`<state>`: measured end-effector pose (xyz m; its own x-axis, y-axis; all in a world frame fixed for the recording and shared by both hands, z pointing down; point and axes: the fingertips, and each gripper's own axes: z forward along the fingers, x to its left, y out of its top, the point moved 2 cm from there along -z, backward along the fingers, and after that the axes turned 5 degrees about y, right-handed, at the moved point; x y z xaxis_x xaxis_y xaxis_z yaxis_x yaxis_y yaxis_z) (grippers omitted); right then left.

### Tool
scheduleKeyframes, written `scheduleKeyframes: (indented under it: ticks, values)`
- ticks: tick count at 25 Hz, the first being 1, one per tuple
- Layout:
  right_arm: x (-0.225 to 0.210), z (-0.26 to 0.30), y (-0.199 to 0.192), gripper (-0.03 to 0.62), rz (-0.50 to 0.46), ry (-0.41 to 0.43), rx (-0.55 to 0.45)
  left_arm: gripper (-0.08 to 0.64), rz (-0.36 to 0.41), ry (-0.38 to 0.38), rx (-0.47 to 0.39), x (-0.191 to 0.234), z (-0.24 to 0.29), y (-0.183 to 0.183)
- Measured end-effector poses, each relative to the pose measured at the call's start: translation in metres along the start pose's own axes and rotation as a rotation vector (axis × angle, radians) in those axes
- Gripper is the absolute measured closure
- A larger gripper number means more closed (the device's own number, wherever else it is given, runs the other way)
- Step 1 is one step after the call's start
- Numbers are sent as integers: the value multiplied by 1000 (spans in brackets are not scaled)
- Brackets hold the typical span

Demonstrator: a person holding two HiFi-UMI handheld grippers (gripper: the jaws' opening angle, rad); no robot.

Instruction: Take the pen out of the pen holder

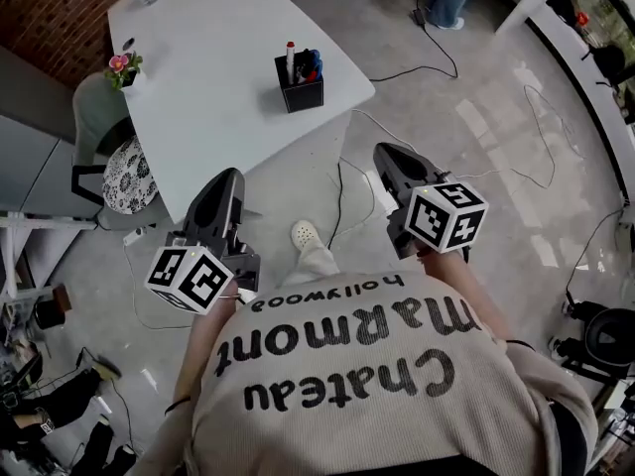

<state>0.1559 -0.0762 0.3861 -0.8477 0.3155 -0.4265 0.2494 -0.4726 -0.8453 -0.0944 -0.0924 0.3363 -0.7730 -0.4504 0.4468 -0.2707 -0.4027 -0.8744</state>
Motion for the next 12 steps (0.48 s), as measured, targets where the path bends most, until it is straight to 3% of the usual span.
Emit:
scheduleKeyframes:
  ticks: [12]
  values:
    - [-12, 94, 76, 588, 0, -6, -61, 560, 2, -42, -40, 62, 79, 77]
